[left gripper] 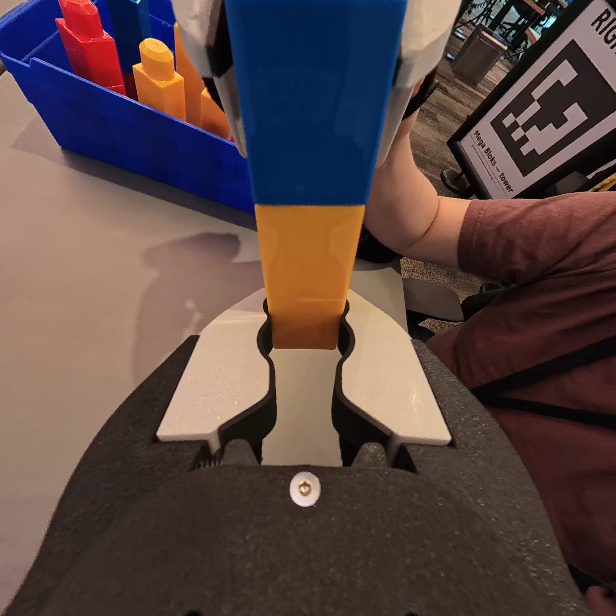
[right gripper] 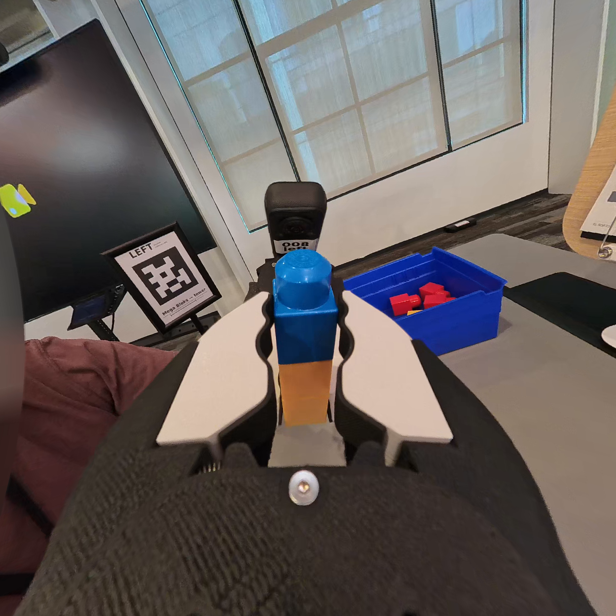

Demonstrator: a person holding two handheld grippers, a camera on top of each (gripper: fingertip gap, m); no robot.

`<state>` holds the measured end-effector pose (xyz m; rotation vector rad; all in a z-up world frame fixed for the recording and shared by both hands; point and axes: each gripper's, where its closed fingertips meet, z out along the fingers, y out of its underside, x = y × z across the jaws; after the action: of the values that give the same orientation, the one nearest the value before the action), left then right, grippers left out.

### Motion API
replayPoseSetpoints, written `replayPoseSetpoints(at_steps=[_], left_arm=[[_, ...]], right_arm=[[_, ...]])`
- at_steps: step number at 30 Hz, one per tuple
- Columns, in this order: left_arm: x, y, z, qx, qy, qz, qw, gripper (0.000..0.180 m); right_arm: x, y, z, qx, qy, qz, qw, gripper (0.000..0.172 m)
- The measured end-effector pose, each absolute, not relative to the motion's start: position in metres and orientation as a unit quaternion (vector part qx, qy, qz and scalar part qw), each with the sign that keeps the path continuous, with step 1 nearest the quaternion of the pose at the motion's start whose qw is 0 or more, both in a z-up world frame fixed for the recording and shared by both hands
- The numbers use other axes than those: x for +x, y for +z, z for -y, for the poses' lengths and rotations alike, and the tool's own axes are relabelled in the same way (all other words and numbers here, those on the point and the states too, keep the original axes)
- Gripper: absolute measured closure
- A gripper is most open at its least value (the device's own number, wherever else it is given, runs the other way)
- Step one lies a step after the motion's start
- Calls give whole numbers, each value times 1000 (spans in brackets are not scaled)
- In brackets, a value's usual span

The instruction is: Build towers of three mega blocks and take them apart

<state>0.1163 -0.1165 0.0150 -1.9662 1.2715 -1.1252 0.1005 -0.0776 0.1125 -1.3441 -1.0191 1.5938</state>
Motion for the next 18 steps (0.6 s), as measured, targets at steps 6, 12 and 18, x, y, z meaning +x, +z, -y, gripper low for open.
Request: replayPoseSetpoints(at_steps=[6,12,18], left_arm=[[116,19,117,-726,-433,-463,266,145],[120,14,117,-726,-427,-472,261,145],[120,14,118,-722,-440,-471,251,145]], right_arm=[[98,108,79,-539,615,413,402,134],[100,103,79,-553,606,425,383,134],[99,101,78,-560,600,425,381,134]])
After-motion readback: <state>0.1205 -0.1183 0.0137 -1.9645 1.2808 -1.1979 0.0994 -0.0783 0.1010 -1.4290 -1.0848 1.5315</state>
